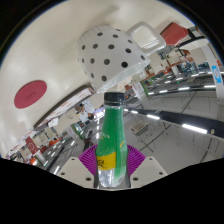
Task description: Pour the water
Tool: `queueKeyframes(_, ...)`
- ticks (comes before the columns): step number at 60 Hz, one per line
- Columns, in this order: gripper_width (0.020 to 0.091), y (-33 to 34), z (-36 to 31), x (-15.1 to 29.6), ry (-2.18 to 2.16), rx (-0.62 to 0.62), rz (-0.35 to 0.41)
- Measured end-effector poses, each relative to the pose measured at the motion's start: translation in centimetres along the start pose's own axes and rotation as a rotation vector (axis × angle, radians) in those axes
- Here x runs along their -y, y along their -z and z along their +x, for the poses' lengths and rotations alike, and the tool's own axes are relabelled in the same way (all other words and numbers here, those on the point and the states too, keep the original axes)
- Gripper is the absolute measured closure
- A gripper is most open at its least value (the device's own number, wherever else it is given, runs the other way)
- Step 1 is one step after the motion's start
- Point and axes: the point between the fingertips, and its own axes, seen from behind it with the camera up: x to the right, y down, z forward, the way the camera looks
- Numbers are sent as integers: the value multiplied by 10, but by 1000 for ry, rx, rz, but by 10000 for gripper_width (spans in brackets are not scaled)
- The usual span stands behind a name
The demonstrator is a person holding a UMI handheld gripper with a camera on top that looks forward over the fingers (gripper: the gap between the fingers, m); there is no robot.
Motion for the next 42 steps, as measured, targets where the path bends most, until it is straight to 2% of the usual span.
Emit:
queueKeyframes(11,749,-3,-1,4,-17,4,9)
queueKeyframes(17,749,-1,12,-6,-233,-6,1)
queueKeyframes(24,748,1,14,-42,-792,17,-53)
queueKeyframes(25,747,6,9,-41,-897,32,-77)
queueKeyframes(29,749,9,-9,-42,-1316,100,-53)
queueKeyframes(32,750,9,-33,-42,-1644,189,-97)
queueKeyframes(35,748,27,-44,-25,-1927,206,-131)
queueKeyframes(38,749,23,-65,-14,-2186,277,-112)
queueKeyframes(42,748,34,-84,15,-2421,345,-180)
